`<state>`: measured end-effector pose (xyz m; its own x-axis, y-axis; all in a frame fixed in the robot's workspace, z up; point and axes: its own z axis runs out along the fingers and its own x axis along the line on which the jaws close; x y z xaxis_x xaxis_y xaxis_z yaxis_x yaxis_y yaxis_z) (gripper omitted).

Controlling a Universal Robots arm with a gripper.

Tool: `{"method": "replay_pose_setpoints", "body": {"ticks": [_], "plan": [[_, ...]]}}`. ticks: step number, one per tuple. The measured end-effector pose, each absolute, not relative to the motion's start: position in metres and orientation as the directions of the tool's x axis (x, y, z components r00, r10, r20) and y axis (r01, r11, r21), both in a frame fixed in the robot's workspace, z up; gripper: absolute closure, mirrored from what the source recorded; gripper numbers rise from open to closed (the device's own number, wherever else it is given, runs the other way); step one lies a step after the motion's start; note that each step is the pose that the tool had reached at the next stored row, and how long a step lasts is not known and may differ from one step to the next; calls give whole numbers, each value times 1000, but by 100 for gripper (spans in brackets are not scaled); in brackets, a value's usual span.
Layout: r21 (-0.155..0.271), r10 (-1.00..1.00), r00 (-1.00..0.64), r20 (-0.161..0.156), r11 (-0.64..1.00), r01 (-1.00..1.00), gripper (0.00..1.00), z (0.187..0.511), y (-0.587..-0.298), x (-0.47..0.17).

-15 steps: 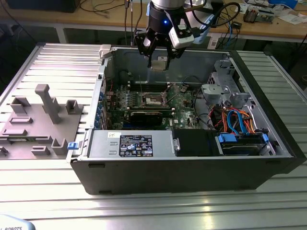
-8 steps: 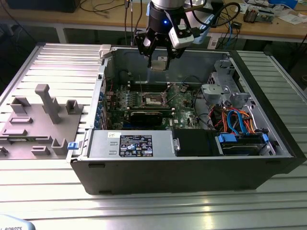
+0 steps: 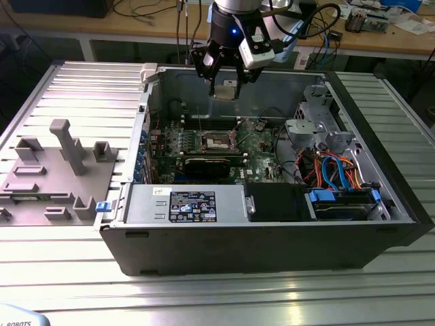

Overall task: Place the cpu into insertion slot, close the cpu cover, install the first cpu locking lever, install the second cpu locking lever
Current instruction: 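Place the cpu into insertion slot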

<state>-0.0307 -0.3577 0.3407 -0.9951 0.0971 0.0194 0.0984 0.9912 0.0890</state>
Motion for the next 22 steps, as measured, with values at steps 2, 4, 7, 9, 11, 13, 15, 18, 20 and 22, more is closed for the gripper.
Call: {"method": "replay_pose_setpoints", "body": {"ticks": [2, 4, 7, 9, 11, 13, 15, 18, 20, 22], "plan": [[89, 98, -995, 19, 991, 99, 46, 341, -358, -31], [89, 99, -995, 19, 991, 100, 46, 341, -358, -31], [89, 100, -995, 19, 991, 101, 46, 341, -358, -31], [89, 101, -995, 19, 991, 102, 46, 341, -358, -31], [89, 102, -995, 19, 991, 103, 46, 341, -358, -31], [89, 103, -995, 19, 991, 104, 46, 341, -358, -31], [89, 104, -994, 19, 990, 105, 46, 341, -358, -31], [89, 105, -994, 19, 990, 106, 46, 341, -358, -31], [89, 106, -994, 19, 990, 107, 46, 340, -358, -31], [89, 110, -994, 19, 990, 111, 46, 340, -358, -31]]}}
